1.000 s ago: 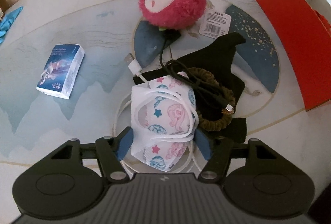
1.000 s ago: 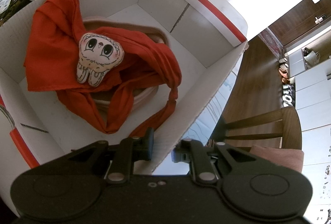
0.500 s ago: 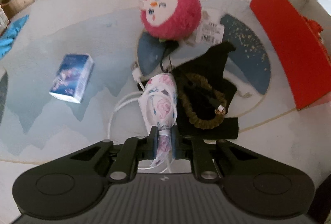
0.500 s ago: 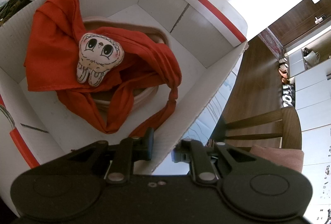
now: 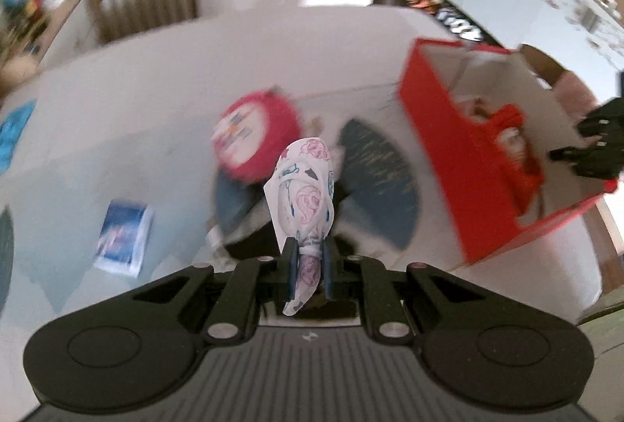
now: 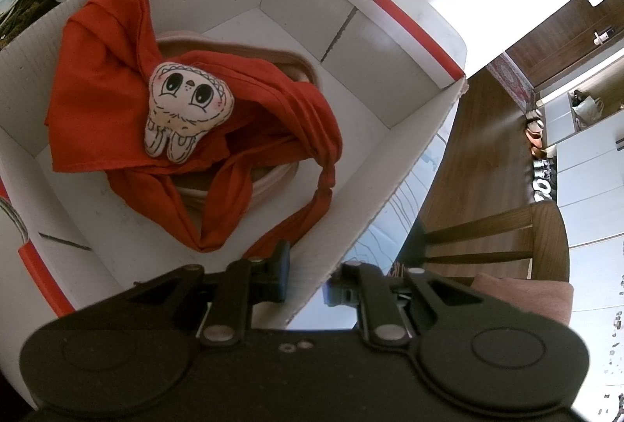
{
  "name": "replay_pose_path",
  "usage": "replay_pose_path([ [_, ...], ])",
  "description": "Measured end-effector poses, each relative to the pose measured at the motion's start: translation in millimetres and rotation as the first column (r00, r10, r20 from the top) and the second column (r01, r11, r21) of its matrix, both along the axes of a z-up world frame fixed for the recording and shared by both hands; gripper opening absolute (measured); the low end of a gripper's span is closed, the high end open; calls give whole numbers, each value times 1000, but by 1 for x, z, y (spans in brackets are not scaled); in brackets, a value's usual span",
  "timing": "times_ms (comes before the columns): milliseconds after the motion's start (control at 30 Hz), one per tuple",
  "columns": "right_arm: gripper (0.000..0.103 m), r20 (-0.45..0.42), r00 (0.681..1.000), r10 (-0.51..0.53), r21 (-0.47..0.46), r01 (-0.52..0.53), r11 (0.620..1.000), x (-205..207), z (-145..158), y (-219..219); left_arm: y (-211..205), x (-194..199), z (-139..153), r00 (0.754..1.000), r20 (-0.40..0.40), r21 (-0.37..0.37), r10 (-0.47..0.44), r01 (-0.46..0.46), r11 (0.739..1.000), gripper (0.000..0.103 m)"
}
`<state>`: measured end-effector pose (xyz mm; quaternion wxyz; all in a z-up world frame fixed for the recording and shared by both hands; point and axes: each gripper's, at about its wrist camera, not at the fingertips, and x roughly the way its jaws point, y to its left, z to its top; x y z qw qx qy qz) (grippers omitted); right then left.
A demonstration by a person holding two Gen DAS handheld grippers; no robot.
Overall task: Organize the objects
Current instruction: 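Carry the face mask with the left gripper over the box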
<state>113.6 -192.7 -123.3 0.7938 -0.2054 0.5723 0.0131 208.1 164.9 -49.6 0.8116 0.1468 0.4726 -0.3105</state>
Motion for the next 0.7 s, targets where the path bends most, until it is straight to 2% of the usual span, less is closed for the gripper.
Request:
replay_pose_path([
  [133,14,3,1000,5,0,-5,1000,-1,0,0,-38,-8,21,994,37,-23,-105,106,994,12],
  [367,14,4,1000,10,-3,-10,1000,-1,0,0,-106,-19,40,962,94,-18,-258,260,965,12],
  [700,14,4,1000,13,-2,-13,1000,-1,0,1,-195,-35,32,892,117,33,-436,436,899,12],
])
